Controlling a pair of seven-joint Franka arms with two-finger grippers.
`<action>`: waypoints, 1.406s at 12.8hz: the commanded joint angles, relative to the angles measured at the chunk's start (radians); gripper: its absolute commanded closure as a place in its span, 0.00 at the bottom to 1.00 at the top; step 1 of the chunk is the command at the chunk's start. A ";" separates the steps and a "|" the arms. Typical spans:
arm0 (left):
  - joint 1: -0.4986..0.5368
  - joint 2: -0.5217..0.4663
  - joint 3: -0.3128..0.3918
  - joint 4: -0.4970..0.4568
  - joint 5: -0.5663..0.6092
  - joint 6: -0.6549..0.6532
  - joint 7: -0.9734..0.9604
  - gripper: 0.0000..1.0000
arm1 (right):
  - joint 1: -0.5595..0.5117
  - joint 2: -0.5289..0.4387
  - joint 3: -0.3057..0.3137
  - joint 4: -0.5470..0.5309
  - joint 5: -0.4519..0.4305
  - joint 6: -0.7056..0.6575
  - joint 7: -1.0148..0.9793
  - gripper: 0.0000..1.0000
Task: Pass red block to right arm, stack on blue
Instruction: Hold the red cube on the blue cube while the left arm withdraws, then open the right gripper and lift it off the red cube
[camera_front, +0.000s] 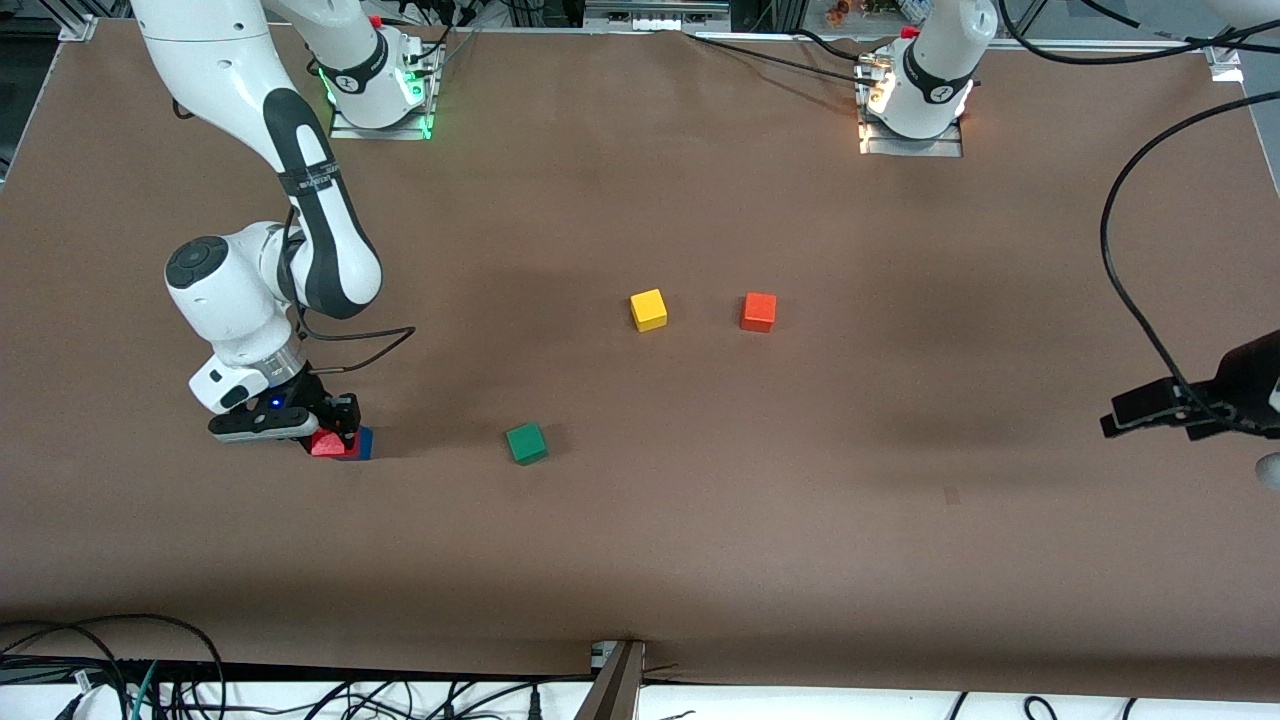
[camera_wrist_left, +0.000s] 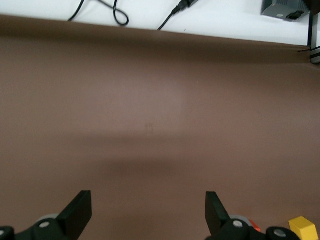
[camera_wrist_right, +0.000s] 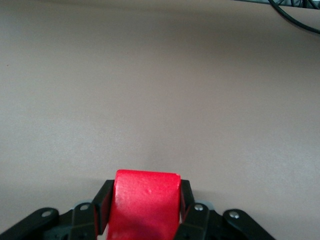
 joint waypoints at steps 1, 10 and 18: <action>0.005 -0.174 -0.004 -0.254 -0.004 0.001 -0.017 0.00 | -0.006 -0.006 0.004 -0.003 0.021 0.011 -0.026 1.00; 0.023 -0.346 -0.112 -0.573 0.181 0.050 -0.011 0.00 | -0.012 -0.006 0.004 -0.003 0.021 0.011 -0.026 0.97; 0.011 -0.351 -0.112 -0.574 0.183 0.044 -0.011 0.00 | -0.012 -0.013 0.004 0.007 0.021 0.002 -0.020 0.00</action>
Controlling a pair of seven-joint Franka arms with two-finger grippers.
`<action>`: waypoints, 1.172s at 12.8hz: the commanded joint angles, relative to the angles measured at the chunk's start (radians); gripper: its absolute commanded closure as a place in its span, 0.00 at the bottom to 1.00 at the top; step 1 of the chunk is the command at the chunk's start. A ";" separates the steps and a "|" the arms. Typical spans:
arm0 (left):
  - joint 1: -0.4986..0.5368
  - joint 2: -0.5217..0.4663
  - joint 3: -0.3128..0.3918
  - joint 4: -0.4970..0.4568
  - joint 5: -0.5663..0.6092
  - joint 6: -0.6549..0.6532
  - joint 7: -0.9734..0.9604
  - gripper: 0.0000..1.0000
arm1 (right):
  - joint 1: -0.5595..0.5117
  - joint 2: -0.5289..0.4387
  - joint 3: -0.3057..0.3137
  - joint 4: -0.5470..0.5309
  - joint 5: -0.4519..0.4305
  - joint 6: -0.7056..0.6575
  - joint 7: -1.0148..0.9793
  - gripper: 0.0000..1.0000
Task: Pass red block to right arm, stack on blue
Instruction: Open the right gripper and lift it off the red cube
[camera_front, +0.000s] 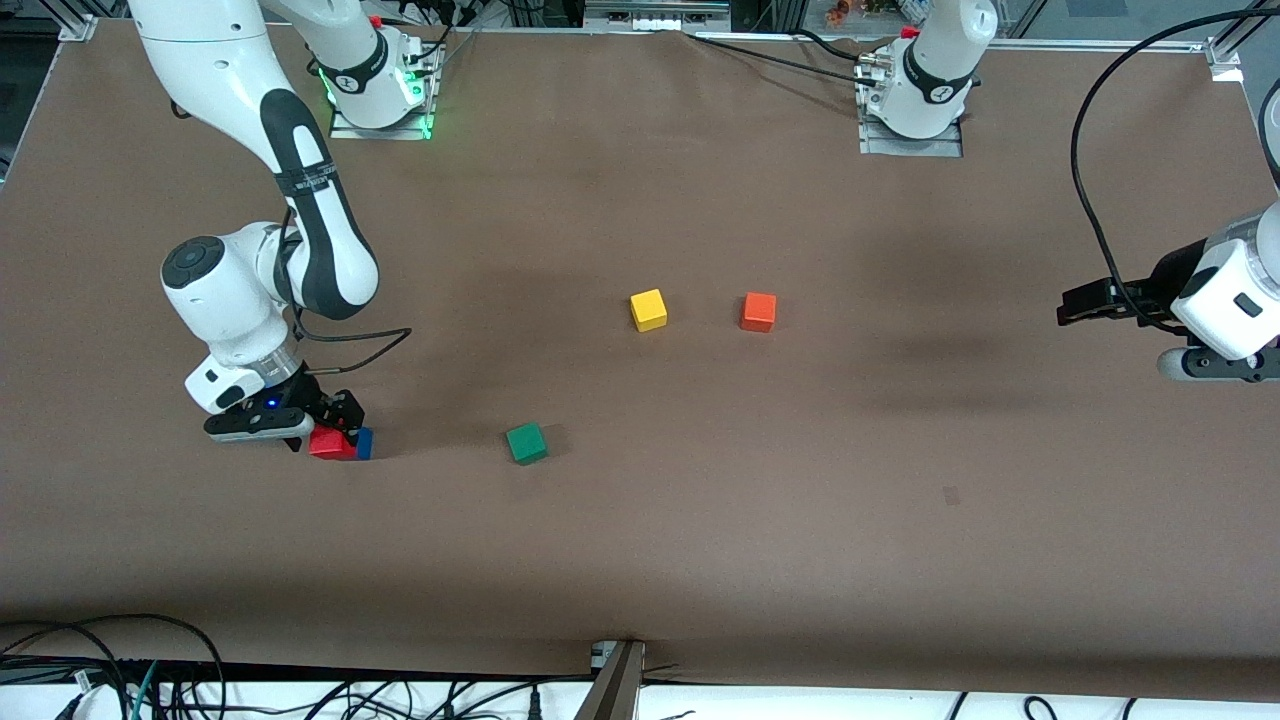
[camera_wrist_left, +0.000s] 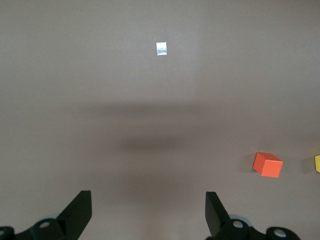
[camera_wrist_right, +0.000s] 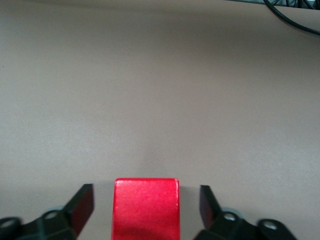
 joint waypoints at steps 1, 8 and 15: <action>-0.001 -0.028 -0.004 -0.035 0.027 0.013 -0.002 0.00 | -0.006 -0.015 0.003 0.007 0.028 0.001 -0.018 0.00; 0.000 -0.021 -0.002 -0.023 0.028 0.017 -0.002 0.00 | -0.020 -0.035 -0.051 0.200 0.022 -0.410 0.137 0.00; 0.002 -0.015 -0.004 -0.010 0.027 0.017 -0.002 0.00 | -0.008 -0.047 -0.134 0.426 -0.261 -0.819 0.313 0.00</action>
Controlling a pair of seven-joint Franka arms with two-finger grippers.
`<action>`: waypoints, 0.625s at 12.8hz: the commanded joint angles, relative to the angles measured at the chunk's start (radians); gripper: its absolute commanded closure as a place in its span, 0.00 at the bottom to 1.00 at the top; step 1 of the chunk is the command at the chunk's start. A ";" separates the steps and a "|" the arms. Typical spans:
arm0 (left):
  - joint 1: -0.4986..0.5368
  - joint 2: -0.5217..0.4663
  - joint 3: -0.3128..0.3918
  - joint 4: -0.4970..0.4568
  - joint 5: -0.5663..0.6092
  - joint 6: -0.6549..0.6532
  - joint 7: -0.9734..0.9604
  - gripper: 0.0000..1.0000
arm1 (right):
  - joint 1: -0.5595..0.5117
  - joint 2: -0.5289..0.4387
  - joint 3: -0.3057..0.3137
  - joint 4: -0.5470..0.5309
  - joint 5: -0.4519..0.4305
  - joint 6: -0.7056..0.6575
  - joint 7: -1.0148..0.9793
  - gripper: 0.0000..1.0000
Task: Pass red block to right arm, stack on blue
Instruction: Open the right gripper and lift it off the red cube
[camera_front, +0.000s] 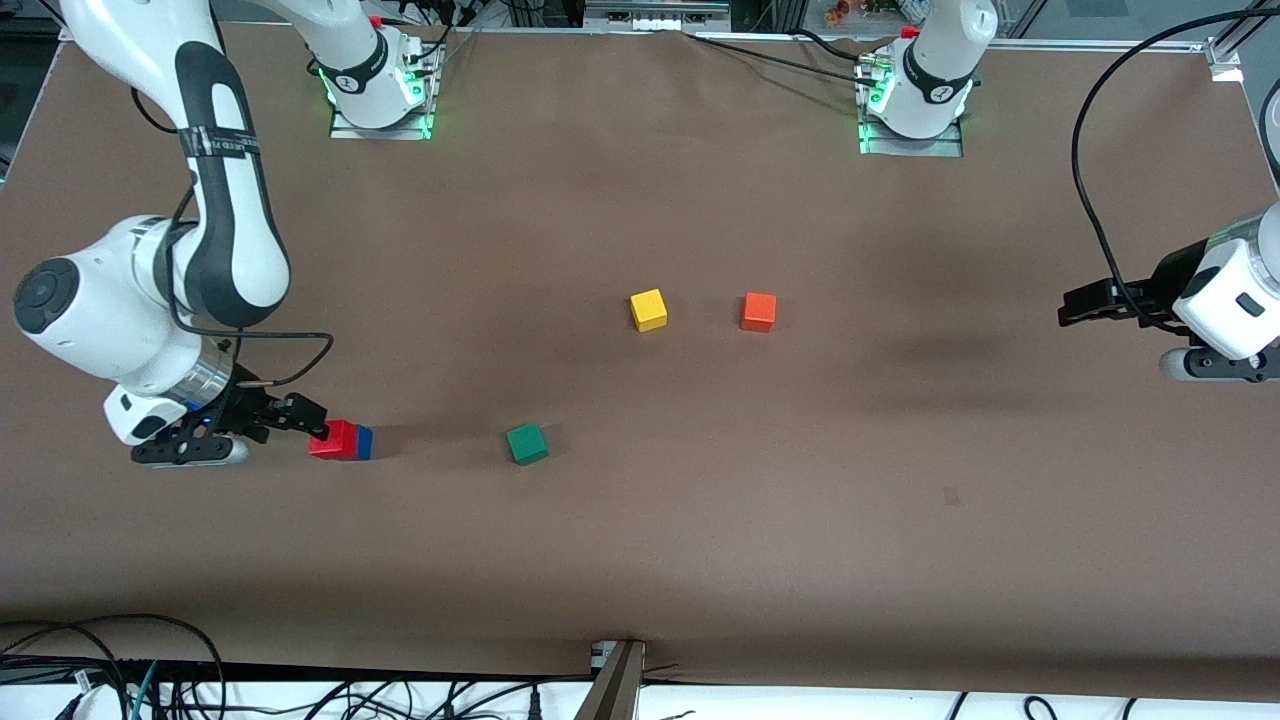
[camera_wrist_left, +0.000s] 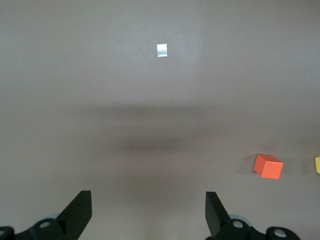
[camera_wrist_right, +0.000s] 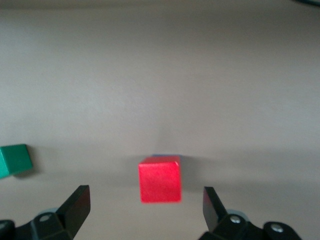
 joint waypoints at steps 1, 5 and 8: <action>0.000 -0.014 -0.005 -0.009 0.027 0.009 -0.003 0.00 | 0.003 -0.010 -0.007 0.126 -0.115 -0.200 0.112 0.00; 0.000 -0.014 -0.005 -0.009 0.027 0.009 -0.002 0.00 | 0.003 -0.110 -0.042 0.184 -0.137 -0.405 0.144 0.00; -0.002 -0.014 -0.005 -0.008 0.027 0.009 -0.002 0.00 | 0.005 -0.238 -0.052 0.184 -0.250 -0.558 0.167 0.00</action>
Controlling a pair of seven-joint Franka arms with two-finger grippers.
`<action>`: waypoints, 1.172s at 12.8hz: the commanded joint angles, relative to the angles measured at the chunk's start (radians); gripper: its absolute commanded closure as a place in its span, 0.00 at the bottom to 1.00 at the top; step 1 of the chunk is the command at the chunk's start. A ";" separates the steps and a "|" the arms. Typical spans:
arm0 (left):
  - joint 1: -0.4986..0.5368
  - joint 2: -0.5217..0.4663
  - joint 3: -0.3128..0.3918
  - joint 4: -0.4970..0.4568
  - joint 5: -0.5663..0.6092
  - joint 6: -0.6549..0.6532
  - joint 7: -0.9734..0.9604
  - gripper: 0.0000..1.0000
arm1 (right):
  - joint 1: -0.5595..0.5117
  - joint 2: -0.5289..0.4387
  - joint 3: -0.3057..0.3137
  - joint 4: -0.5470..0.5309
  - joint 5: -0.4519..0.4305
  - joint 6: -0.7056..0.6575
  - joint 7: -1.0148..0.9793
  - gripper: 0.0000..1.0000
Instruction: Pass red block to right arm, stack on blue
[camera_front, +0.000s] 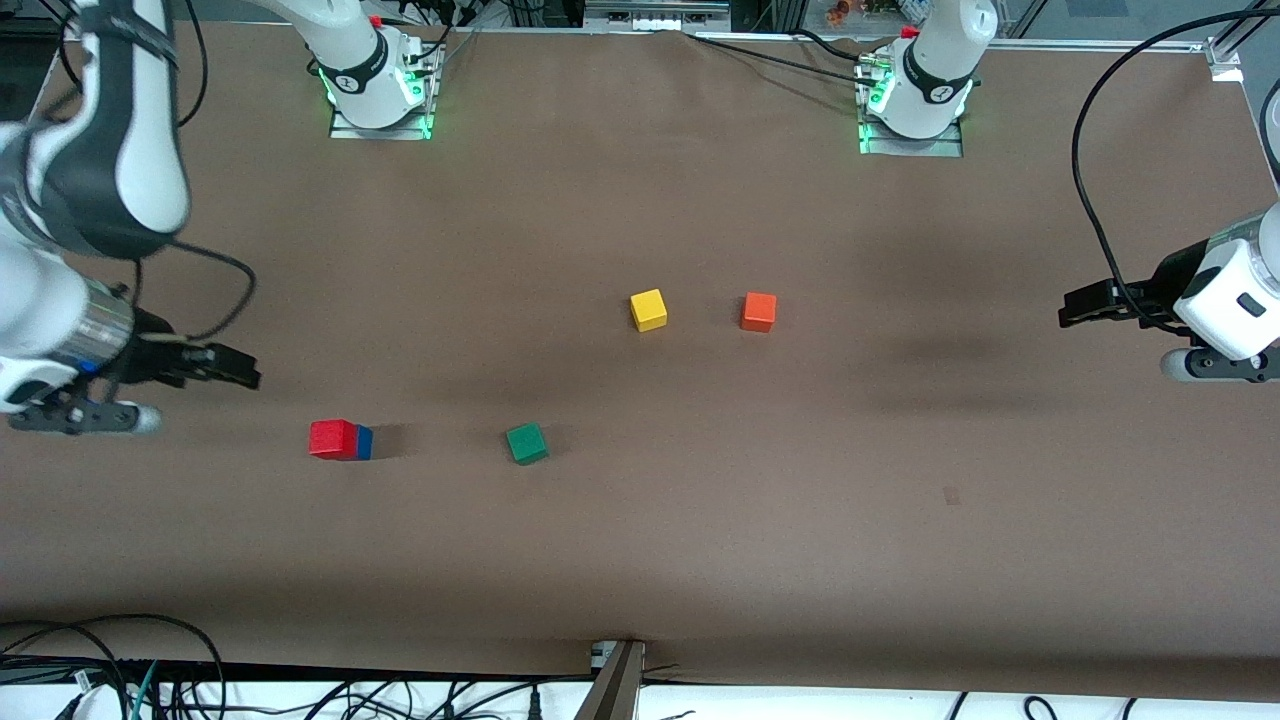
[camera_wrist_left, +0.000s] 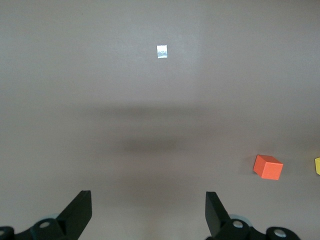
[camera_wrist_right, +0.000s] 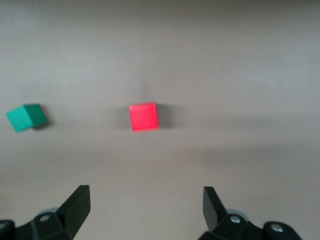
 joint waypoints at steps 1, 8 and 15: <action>-0.002 -0.014 -0.005 -0.008 0.025 0.006 -0.003 0.00 | 0.005 -0.132 0.010 -0.017 -0.106 -0.125 0.035 0.00; -0.002 -0.014 -0.005 -0.008 0.024 0.006 -0.002 0.00 | -0.261 -0.309 0.340 -0.049 -0.220 -0.276 0.035 0.00; -0.003 -0.014 -0.005 -0.008 0.024 0.006 -0.002 0.00 | -0.431 -0.383 0.498 -0.167 -0.238 -0.230 0.030 0.00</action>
